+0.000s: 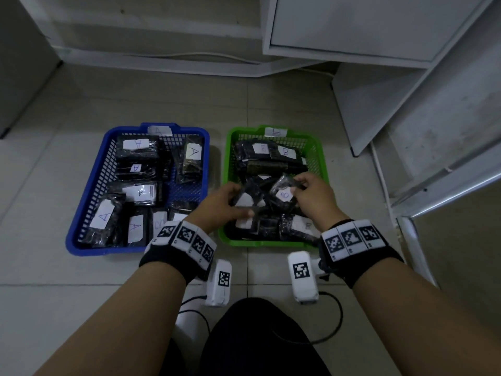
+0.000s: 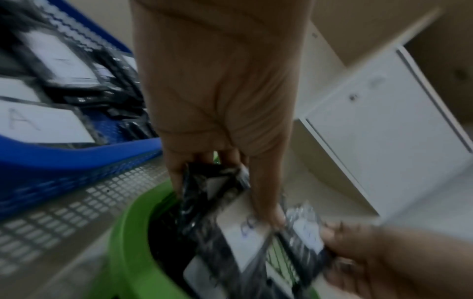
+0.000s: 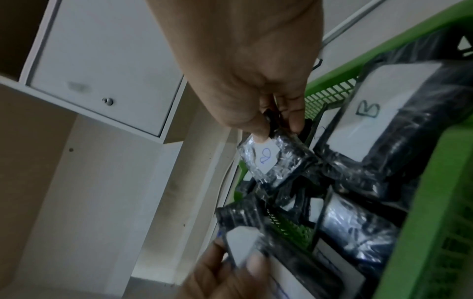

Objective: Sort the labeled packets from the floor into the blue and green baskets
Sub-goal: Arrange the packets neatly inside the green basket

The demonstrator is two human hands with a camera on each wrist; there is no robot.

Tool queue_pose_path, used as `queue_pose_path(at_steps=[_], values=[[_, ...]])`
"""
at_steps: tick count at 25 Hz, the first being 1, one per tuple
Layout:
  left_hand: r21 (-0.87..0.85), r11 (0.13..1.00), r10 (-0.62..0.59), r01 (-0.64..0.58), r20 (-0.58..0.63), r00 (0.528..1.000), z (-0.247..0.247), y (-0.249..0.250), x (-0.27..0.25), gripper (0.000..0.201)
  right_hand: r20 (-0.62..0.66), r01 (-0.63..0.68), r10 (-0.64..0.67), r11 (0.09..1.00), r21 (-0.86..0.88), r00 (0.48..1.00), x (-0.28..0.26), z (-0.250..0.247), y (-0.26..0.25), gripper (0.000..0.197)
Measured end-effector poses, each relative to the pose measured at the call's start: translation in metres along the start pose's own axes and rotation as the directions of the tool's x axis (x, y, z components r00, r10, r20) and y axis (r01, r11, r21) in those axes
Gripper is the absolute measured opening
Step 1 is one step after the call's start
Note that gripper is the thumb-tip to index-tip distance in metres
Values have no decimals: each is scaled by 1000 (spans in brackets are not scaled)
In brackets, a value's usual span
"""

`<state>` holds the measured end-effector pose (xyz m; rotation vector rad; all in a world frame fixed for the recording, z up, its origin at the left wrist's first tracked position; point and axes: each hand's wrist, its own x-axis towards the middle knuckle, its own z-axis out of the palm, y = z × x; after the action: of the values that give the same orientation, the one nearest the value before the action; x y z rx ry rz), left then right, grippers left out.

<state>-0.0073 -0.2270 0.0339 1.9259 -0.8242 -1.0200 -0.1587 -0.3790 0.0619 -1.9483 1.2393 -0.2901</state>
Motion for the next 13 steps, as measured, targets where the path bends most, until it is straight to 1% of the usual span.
queue_pose_path(at_steps=[2,4,5,7,9,10,11,13], values=[[186,980,50,-75,136,989,8,6,-2,45,-52,-37,39,998,42,998,6,-11,2,17],[359,922,67,-147,225,972,16,9,1,54,-75,-34,39,998,61,996,14,-19,6,17],[450,876,57,-171,256,965,21,11,3,57,-85,-29,33,999,39,996,17,-23,9,18],[594,785,32,-175,244,969,28,10,6,57,-113,-15,9,998,-58,994,23,-29,15,18],[650,747,19,-139,188,982,33,10,6,55,-122,-1,-16,991,-137,992,31,-29,23,20],[664,736,13,-137,188,982,35,10,7,56,-113,8,-26,987,-160,993,36,-26,27,21],[674,726,-20,-135,216,976,36,10,8,57,-85,20,-36,982,-186,996,41,-23,30,24],[690,711,-102,-135,291,951,36,15,10,60,27,68,-64,959,-277,998,52,-12,36,34]])
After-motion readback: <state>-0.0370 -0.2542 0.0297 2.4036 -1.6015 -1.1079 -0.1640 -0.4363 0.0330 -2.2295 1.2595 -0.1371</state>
